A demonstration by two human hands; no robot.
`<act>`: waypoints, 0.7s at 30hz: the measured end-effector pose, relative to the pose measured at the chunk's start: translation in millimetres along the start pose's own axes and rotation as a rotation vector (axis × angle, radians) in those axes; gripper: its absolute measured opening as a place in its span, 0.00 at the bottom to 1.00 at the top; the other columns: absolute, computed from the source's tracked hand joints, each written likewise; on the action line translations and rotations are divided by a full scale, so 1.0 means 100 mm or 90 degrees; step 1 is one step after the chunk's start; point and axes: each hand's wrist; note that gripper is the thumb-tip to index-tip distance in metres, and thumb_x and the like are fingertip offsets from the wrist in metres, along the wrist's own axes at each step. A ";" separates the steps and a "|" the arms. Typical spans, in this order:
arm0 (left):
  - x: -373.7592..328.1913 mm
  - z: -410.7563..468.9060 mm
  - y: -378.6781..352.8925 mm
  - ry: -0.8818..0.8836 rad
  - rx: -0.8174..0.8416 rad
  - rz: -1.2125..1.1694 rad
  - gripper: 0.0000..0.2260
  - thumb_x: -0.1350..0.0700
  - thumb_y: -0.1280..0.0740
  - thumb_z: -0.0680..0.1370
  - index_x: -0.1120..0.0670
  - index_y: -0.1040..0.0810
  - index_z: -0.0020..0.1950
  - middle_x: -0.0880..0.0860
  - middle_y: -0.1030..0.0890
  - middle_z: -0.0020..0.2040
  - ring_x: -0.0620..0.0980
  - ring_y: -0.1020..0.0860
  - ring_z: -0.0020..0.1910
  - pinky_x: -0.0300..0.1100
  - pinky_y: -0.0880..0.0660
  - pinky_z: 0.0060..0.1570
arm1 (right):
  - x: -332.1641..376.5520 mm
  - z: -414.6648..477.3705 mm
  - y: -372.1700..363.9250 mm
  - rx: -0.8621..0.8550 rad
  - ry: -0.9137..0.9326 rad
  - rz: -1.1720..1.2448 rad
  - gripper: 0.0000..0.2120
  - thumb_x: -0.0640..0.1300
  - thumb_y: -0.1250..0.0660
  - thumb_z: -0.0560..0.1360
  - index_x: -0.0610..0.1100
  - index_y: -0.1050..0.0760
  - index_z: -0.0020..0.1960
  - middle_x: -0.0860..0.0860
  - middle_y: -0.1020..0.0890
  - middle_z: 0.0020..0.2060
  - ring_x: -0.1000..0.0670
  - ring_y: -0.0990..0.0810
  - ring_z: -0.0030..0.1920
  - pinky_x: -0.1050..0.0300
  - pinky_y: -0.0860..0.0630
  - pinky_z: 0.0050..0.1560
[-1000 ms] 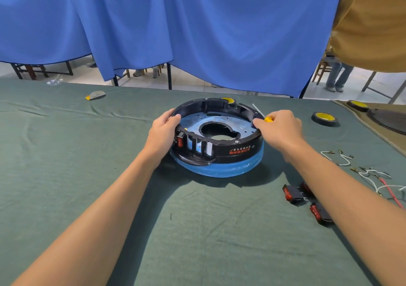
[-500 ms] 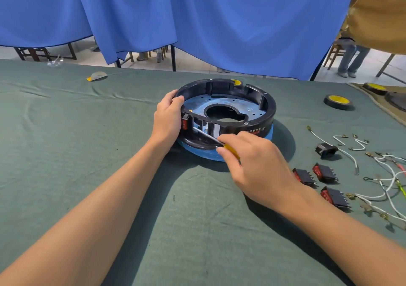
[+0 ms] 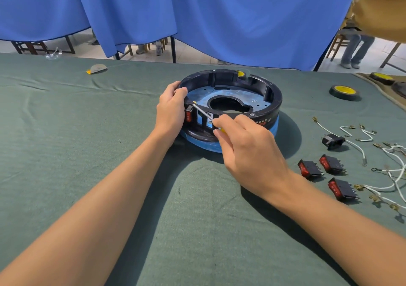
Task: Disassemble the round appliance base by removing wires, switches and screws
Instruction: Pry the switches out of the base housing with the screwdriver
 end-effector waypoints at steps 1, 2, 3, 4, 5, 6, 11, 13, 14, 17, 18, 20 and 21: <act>0.00 0.00 0.00 -0.001 -0.001 0.003 0.25 0.47 0.41 0.71 0.54 0.25 0.66 0.50 0.19 0.55 0.50 0.23 0.57 0.54 0.29 0.63 | -0.01 -0.01 0.00 0.003 0.002 0.003 0.09 0.42 0.40 0.80 0.38 0.24 0.52 0.44 0.26 0.36 0.40 0.26 0.30 0.44 0.25 0.29; 0.00 0.00 0.00 -0.002 -0.002 0.005 0.25 0.47 0.41 0.71 0.54 0.25 0.66 0.50 0.19 0.55 0.50 0.23 0.57 0.54 0.29 0.63 | -0.01 -0.03 0.00 0.006 0.003 0.005 0.08 0.41 0.39 0.80 0.38 0.24 0.52 0.44 0.26 0.36 0.41 0.26 0.30 0.44 0.25 0.28; 0.01 0.00 0.00 -0.003 -0.004 0.005 0.25 0.47 0.42 0.71 0.54 0.25 0.65 0.50 0.19 0.55 0.50 0.23 0.57 0.54 0.28 0.63 | -0.02 -0.04 0.00 0.006 0.005 0.006 0.08 0.41 0.39 0.80 0.38 0.24 0.53 0.44 0.25 0.36 0.41 0.26 0.30 0.44 0.25 0.28; 0.01 0.00 -0.01 -0.004 -0.005 0.003 0.25 0.47 0.42 0.71 0.54 0.24 0.65 0.50 0.19 0.54 0.49 0.22 0.56 0.54 0.28 0.62 | -0.03 -0.04 0.01 0.005 0.006 0.007 0.08 0.41 0.39 0.80 0.38 0.24 0.52 0.44 0.25 0.36 0.41 0.26 0.30 0.44 0.25 0.28; 0.01 0.00 -0.01 -0.004 -0.004 0.002 0.24 0.47 0.42 0.71 0.54 0.24 0.65 0.50 0.19 0.54 0.49 0.22 0.56 0.54 0.28 0.62 | -0.03 -0.05 0.02 0.002 0.008 0.007 0.08 0.40 0.38 0.79 0.38 0.23 0.52 0.45 0.25 0.36 0.42 0.26 0.30 0.45 0.26 0.27; 0.01 0.00 -0.01 -0.004 -0.003 0.001 0.24 0.47 0.42 0.71 0.54 0.24 0.64 0.49 0.19 0.53 0.48 0.22 0.55 0.53 0.27 0.61 | -0.03 -0.06 0.03 0.000 0.011 0.006 0.07 0.40 0.38 0.79 0.38 0.23 0.51 0.45 0.26 0.35 0.43 0.26 0.29 0.45 0.26 0.27; -0.01 0.00 -0.01 -0.003 -0.003 0.000 0.25 0.47 0.41 0.71 0.55 0.24 0.65 0.51 0.19 0.56 0.50 0.22 0.57 0.54 0.28 0.62 | -0.03 -0.07 0.06 0.002 0.018 -0.011 0.08 0.40 0.37 0.78 0.37 0.22 0.50 0.45 0.26 0.34 0.42 0.27 0.29 0.45 0.26 0.26; -0.01 0.00 -0.01 -0.003 -0.004 0.008 0.25 0.47 0.41 0.71 0.55 0.25 0.66 0.52 0.20 0.57 0.51 0.23 0.58 0.55 0.28 0.63 | 0.00 -0.08 0.07 0.008 0.020 -0.018 0.06 0.38 0.36 0.77 0.37 0.22 0.49 0.45 0.27 0.33 0.41 0.28 0.28 0.47 0.27 0.25; -0.01 -0.01 0.00 -0.002 -0.004 0.008 0.25 0.47 0.41 0.71 0.55 0.25 0.66 0.52 0.19 0.56 0.51 0.22 0.57 0.55 0.28 0.62 | 0.01 -0.08 0.07 0.013 0.022 -0.023 0.05 0.37 0.35 0.77 0.37 0.22 0.48 0.45 0.27 0.33 0.41 0.28 0.27 0.47 0.27 0.24; -0.01 -0.01 0.00 0.001 -0.006 0.002 0.25 0.47 0.41 0.71 0.54 0.24 0.65 0.51 0.19 0.54 0.51 0.22 0.56 0.56 0.28 0.61 | 0.05 -0.07 0.05 0.044 0.006 -0.055 0.03 0.35 0.34 0.75 0.38 0.23 0.49 0.46 0.29 0.33 0.40 0.29 0.26 0.48 0.27 0.24; -0.01 -0.01 0.00 0.002 -0.005 0.001 0.25 0.47 0.41 0.71 0.54 0.24 0.65 0.51 0.19 0.53 0.51 0.22 0.56 0.56 0.28 0.61 | 0.06 -0.07 0.04 0.054 -0.002 -0.064 0.03 0.35 0.35 0.75 0.39 0.24 0.49 0.46 0.30 0.33 0.39 0.29 0.26 0.47 0.27 0.24; -0.01 -0.02 0.00 0.003 -0.002 0.004 0.25 0.47 0.41 0.71 0.54 0.25 0.65 0.51 0.19 0.53 0.51 0.22 0.56 0.56 0.28 0.61 | 0.08 -0.07 0.03 0.069 -0.009 -0.071 0.03 0.36 0.35 0.75 0.40 0.25 0.49 0.46 0.31 0.34 0.38 0.30 0.26 0.46 0.26 0.25; -0.01 -0.02 0.00 0.003 -0.002 0.005 0.25 0.47 0.41 0.71 0.54 0.25 0.65 0.50 0.19 0.53 0.50 0.22 0.55 0.55 0.28 0.61 | 0.09 -0.07 0.03 0.075 -0.010 -0.073 0.03 0.36 0.36 0.76 0.40 0.26 0.49 0.46 0.31 0.34 0.38 0.29 0.26 0.46 0.26 0.26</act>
Point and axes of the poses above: each hand's wrist, its own z-axis towards the middle knuckle, its own y-axis out of the back of the hand, x = y × z
